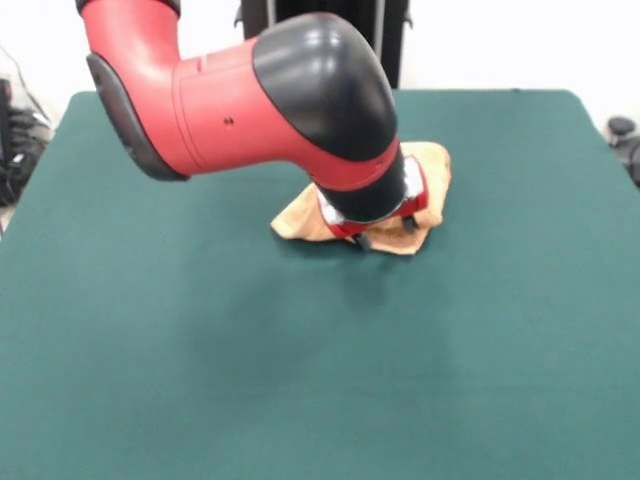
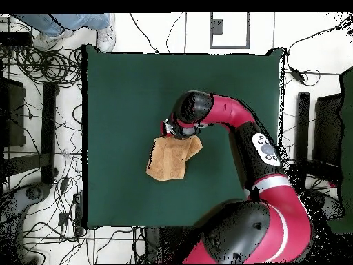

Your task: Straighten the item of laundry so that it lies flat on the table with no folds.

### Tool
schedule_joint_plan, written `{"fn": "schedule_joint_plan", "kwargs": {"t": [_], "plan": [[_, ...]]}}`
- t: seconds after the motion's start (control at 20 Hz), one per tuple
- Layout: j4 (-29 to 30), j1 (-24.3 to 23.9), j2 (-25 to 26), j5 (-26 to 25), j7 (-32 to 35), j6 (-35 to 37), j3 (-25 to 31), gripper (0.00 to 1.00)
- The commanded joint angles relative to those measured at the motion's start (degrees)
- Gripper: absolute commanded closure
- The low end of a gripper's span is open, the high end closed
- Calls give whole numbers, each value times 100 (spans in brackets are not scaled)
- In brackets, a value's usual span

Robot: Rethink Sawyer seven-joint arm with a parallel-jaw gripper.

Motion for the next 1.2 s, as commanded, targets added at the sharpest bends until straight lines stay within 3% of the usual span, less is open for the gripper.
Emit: {"fn": "schedule_joint_plan", "kwargs": {"t": [0.05, 0.5, 0.55, 0.9, 1.2], "plan": [[593, 371, 292, 334, 146, -537, 421, 0], [650, 515, 256, 603, 580, -652, 273, 0], [645, 551, 243, 671, 658, -657, 215, 100], [773, 613, 118, 682, 759, -922, 104, 100], [667, 1306, -557, -228, 1493, -2012, -792, 100]]}}
